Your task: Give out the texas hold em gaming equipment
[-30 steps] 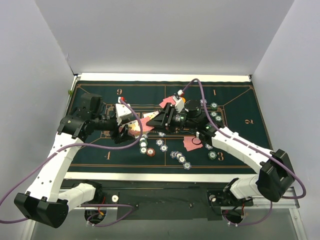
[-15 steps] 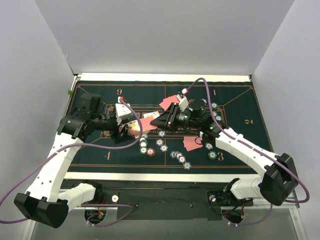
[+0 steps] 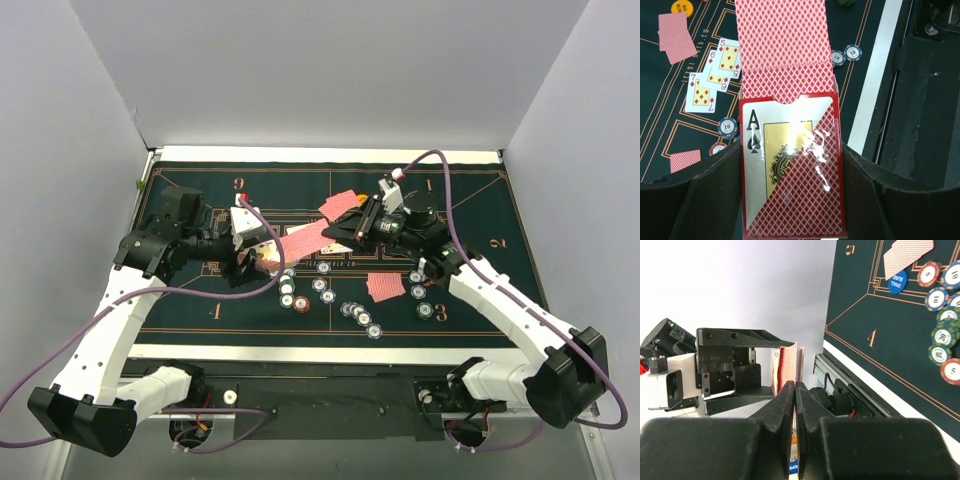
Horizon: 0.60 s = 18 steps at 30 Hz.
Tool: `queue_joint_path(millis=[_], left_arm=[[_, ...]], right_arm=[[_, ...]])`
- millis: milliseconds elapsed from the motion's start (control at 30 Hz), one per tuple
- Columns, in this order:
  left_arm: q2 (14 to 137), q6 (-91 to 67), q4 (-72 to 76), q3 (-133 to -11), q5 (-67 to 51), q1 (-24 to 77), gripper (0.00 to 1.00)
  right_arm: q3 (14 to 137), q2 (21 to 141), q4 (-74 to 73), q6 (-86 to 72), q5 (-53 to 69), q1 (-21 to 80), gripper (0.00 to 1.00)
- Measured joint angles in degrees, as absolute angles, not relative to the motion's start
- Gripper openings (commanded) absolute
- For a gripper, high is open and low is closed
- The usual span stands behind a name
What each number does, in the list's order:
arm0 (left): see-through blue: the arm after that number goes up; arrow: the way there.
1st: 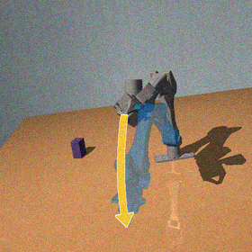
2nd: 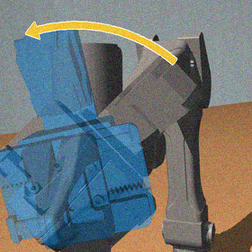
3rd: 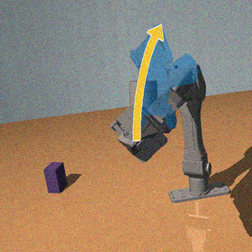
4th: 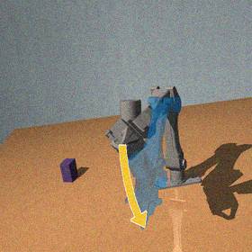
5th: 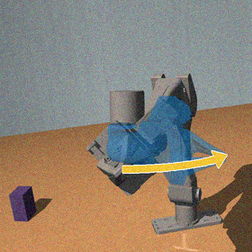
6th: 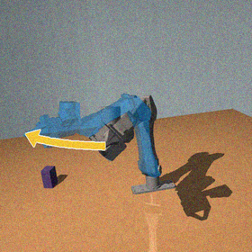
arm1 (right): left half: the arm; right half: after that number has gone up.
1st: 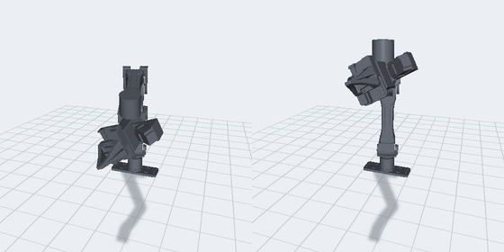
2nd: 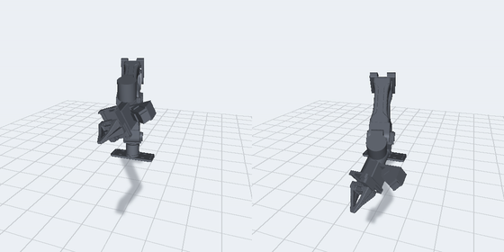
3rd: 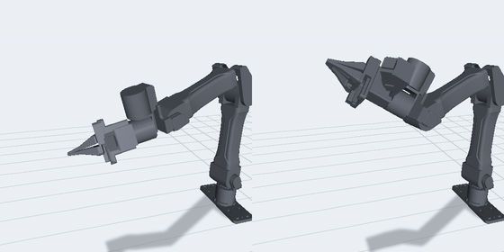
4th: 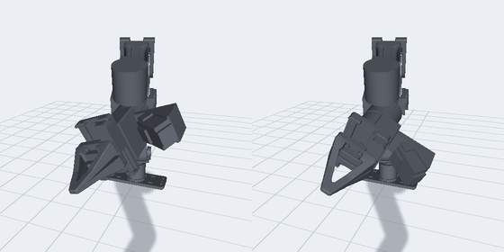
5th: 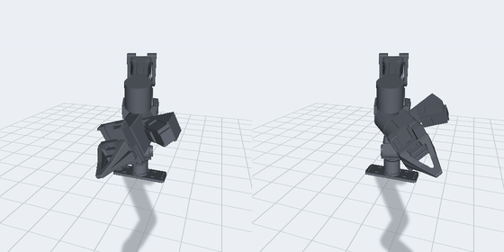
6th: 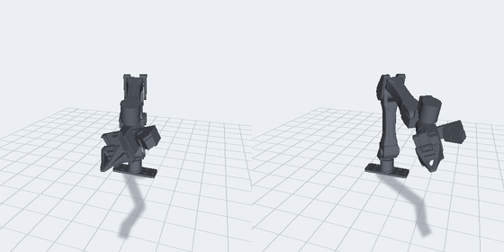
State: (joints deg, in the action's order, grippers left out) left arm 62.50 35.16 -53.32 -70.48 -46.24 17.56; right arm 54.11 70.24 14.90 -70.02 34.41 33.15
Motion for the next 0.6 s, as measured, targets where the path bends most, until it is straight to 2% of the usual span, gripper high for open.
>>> queue_joint_path(millis=[367,600], left_arm=[[62.4,35.2,-53.3,-70.5,-46.2,17.6,0.40],[62.2,35.2,-53.3,-70.5,-46.2,17.5,0.40]], right_arm=[[54.1,69.9,8.2,-64.2,37.1,19.1,0.00],[54.2,86.8,8.7,-58.2,36.2,16.5,0.00]])
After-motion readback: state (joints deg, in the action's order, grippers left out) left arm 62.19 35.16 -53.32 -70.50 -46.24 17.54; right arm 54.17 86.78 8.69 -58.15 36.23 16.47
